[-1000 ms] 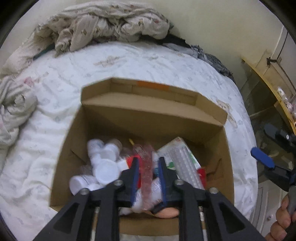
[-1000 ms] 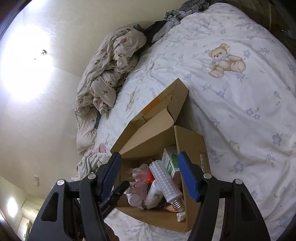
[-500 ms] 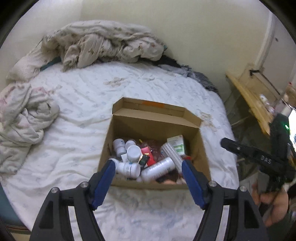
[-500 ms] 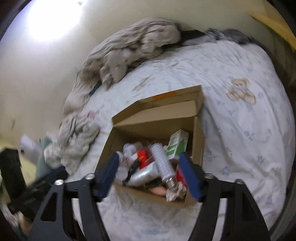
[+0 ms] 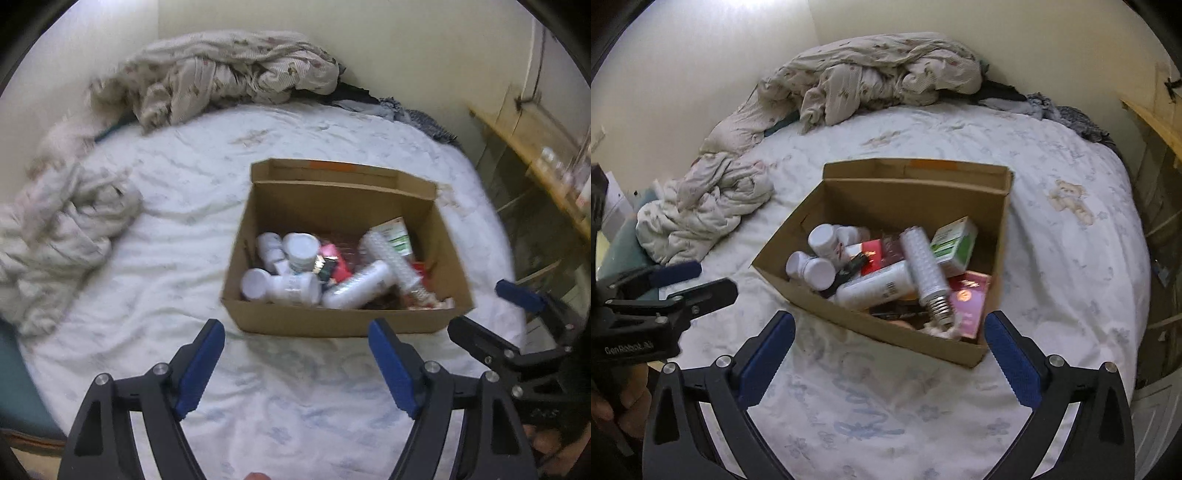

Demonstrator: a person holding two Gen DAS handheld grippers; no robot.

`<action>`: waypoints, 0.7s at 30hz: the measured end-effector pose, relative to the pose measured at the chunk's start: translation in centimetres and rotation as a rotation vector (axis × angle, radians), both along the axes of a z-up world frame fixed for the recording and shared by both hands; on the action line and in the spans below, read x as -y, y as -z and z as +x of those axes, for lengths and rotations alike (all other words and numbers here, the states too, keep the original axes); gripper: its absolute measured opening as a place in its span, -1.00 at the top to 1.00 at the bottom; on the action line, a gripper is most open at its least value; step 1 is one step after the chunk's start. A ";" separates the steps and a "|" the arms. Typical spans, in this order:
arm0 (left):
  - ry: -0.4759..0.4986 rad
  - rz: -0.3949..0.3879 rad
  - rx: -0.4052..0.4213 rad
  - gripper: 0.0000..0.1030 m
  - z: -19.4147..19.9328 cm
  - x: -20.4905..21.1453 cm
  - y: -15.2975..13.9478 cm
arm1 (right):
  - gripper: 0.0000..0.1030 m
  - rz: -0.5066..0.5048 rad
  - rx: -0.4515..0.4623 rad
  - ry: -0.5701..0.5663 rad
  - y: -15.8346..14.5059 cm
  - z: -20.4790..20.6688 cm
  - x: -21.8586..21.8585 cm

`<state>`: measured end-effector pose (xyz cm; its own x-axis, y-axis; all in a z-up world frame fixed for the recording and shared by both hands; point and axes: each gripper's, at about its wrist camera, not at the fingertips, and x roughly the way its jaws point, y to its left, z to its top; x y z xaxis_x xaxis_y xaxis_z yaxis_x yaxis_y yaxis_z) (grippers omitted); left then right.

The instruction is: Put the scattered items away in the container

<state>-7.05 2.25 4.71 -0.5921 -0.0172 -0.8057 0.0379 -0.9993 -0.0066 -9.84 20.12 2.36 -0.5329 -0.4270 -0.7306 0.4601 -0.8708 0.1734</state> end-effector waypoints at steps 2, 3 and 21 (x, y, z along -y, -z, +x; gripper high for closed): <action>0.002 -0.010 0.028 -0.57 -0.1 0.1 0.5 | -0.99 -0.004 -0.017 -0.009 0.0 -0.1 0.4; 0.004 0.004 0.032 -0.57 0.0 0.3 0.6 | -0.99 0.000 -0.028 -0.008 0.0 -0.2 0.5; 0.000 0.023 0.031 -0.57 -0.2 0.5 0.7 | -0.99 0.015 -0.016 -0.014 0.7 -0.2 1.4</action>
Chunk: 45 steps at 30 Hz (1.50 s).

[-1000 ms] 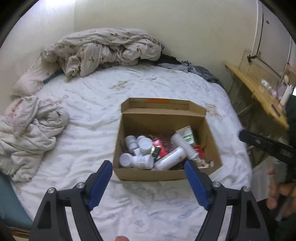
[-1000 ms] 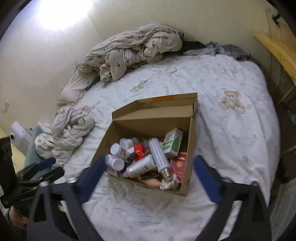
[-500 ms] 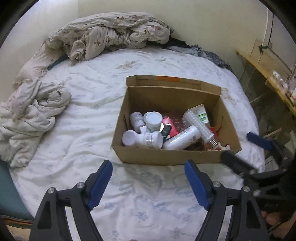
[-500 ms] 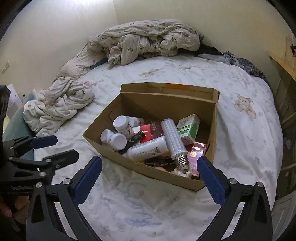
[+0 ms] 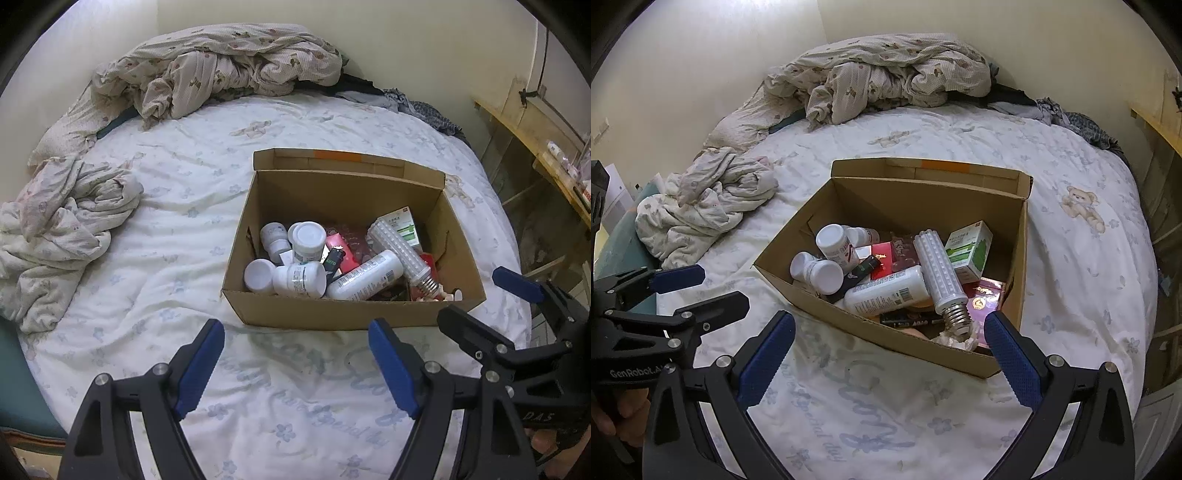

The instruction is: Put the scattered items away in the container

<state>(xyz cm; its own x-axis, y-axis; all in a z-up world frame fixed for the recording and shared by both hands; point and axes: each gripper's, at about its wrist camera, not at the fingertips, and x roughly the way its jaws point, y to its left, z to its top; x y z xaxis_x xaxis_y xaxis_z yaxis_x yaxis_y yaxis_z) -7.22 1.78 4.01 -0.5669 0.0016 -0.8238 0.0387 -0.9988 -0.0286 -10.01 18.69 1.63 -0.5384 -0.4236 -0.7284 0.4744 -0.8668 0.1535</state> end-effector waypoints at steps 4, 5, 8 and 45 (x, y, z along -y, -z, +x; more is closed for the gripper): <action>0.004 -0.007 -0.003 -0.57 0.1 -0.1 0.0 | -0.99 -0.007 0.009 0.000 0.1 0.0 -0.1; 0.004 -0.006 -0.003 -0.57 0.1 -0.1 0.0 | -0.99 -0.006 0.006 -0.001 0.1 0.1 -0.1; 0.004 -0.004 -0.002 -0.57 0.2 -0.1 0.0 | -0.99 -0.004 -0.003 -0.001 0.0 0.2 -0.1; 0.012 0.000 -0.015 -0.57 0.3 -0.3 -0.2 | -0.99 -0.026 0.000 -0.010 -0.1 0.4 -0.3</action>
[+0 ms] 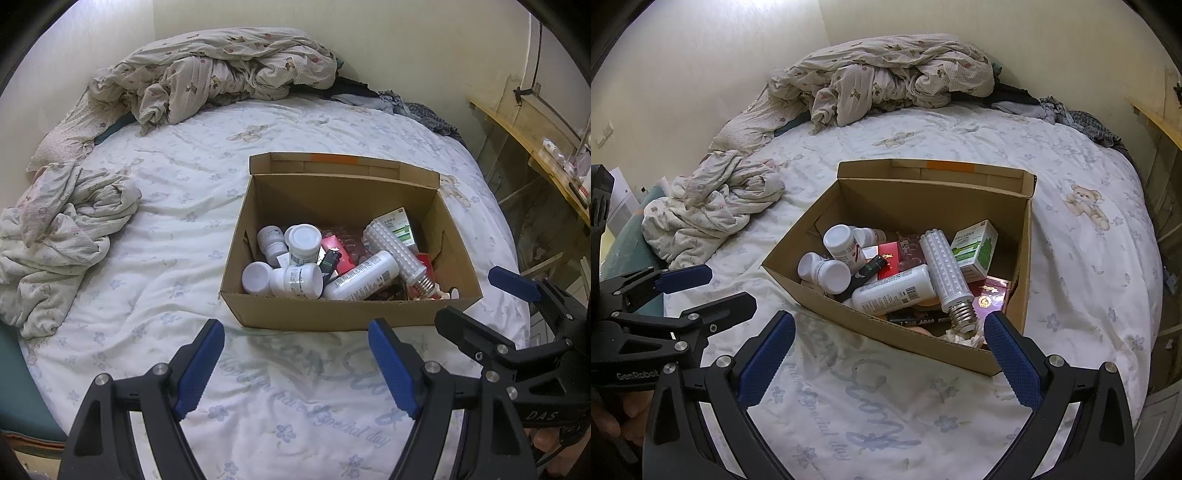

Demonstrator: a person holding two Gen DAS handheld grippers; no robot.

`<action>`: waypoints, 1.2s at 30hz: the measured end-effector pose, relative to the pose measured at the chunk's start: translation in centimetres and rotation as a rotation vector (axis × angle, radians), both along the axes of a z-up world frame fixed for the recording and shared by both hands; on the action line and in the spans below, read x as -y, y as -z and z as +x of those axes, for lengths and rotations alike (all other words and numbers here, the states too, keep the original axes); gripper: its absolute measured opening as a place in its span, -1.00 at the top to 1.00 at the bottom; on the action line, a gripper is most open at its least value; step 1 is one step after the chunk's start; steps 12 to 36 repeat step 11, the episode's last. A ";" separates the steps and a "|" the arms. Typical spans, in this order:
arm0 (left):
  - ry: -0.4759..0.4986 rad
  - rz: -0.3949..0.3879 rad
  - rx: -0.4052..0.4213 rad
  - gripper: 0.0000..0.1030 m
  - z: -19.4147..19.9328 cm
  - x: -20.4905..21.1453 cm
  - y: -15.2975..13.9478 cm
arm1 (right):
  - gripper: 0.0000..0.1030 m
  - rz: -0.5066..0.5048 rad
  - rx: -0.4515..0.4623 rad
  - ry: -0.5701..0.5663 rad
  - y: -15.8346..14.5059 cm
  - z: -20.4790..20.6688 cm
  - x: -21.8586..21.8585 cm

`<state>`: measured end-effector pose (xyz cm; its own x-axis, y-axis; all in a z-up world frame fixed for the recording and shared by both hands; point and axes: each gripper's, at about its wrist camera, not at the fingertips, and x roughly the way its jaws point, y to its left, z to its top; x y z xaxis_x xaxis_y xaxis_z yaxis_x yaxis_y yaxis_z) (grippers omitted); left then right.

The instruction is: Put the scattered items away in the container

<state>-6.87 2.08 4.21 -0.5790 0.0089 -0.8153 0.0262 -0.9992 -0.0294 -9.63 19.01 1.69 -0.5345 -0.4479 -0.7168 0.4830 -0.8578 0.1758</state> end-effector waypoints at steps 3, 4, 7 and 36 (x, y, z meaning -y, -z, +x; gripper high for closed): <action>0.001 0.000 0.000 -0.57 0.0 0.0 0.0 | -0.99 0.001 -0.001 -0.001 0.0 0.0 0.1; 0.008 0.000 0.000 -0.57 0.0 0.2 0.1 | -0.99 0.001 -0.001 -0.002 0.0 0.0 0.1; 0.008 0.004 0.001 -0.57 0.0 0.4 0.1 | -0.99 -0.003 0.000 -0.006 0.0 0.0 0.2; 0.006 0.000 -0.005 -0.57 0.1 0.4 0.1 | -0.99 0.004 -0.007 -0.006 0.0 0.1 0.3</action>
